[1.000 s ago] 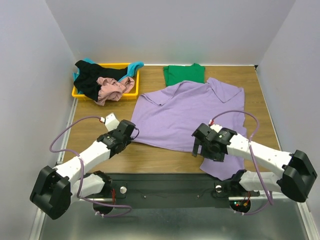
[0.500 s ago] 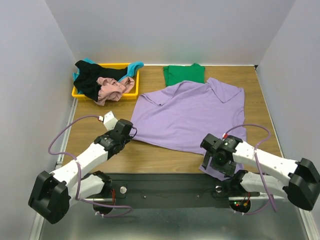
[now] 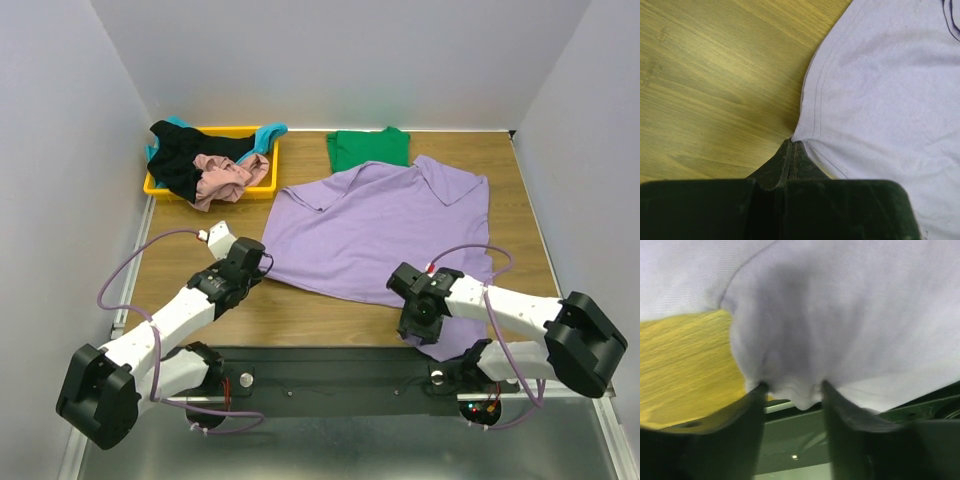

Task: Fold and stack the t-shirts
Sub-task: Flatten the tshirt out

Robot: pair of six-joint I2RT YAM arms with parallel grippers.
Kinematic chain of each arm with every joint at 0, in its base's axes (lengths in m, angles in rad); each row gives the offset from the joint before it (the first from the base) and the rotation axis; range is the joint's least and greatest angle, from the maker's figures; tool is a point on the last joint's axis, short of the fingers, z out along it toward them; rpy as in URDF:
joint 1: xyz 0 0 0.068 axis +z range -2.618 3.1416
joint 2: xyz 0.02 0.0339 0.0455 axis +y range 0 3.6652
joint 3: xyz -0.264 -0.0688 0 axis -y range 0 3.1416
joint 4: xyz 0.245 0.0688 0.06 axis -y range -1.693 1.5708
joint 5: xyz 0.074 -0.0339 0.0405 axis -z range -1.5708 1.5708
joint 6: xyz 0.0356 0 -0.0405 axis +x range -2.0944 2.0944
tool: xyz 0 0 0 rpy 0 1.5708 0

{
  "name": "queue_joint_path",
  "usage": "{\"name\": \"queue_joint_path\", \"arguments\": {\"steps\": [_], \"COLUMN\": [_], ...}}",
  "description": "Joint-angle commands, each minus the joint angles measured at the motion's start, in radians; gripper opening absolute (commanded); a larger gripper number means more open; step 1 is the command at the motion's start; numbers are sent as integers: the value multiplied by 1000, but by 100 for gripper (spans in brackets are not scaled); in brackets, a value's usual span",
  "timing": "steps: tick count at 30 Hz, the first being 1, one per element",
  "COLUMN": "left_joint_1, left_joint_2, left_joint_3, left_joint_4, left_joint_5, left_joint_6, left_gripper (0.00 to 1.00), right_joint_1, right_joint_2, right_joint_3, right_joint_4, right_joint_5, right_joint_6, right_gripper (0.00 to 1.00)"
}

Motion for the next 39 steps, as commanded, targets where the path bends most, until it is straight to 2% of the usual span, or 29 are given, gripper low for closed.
{"name": "queue_joint_path", "arguments": {"steps": [1,2,3,8,13,15,20,22,26,27,30,32,33,34,37,39], "left_joint_1": [6,6,6,6,6,6,6,5,3,3,2,2,2,2,2,2], "left_joint_2": [-32,-33,-36,-56,-95,-108,-136,-130,-118,-119,-127,-142,-142,-141,-128,-115], "left_joint_3": [3,6,17,45,101,146,317,379,525,589,698,733,782,816,959,1069], "left_joint_4": [17,12,-3,-30,-44,-46,-29,-8,26,29,60,117,126,129,123,106], "left_joint_5": [-28,-34,-39,-49,-34,-51,-108,-109,-123,-123,-114,-94,-71,-50,42,86], "left_joint_6": [16,15,11,10,11,13,56,80,151,169,228,261,287,307,376,404], "left_gripper": [0,0,0,0,0,0,0,0,0,0,0,0,0,0,0,0], "right_joint_1": [3,3,0,-52,-64,-64,-64,-64,-64,-64,-64,-64,-64,-64,-63,-64], "right_joint_2": [29,23,14,-81,-186,-199,-244,-253,-259,-267,-270,-273,-275,-260,-214,-178], "right_joint_3": [-61,-61,-58,-36,88,152,430,514,792,900,1053,1172,1198,1231,1453,1585], "right_joint_4": [99,105,108,107,78,9,-79,-79,-55,-39,-16,10,95,125,125,120], "right_joint_5": [95,107,149,235,330,447,725,779,841,850,847,766,629,564,385,341], "right_joint_6": [-2,-5,-6,-41,-144,-149,-204,-250,-465,-576,-707,-733,-841,-892,-1011,-1040], "right_gripper": [34,21,1,0,0,1,0,0,0,1,0,0,0,0,0,0]}}
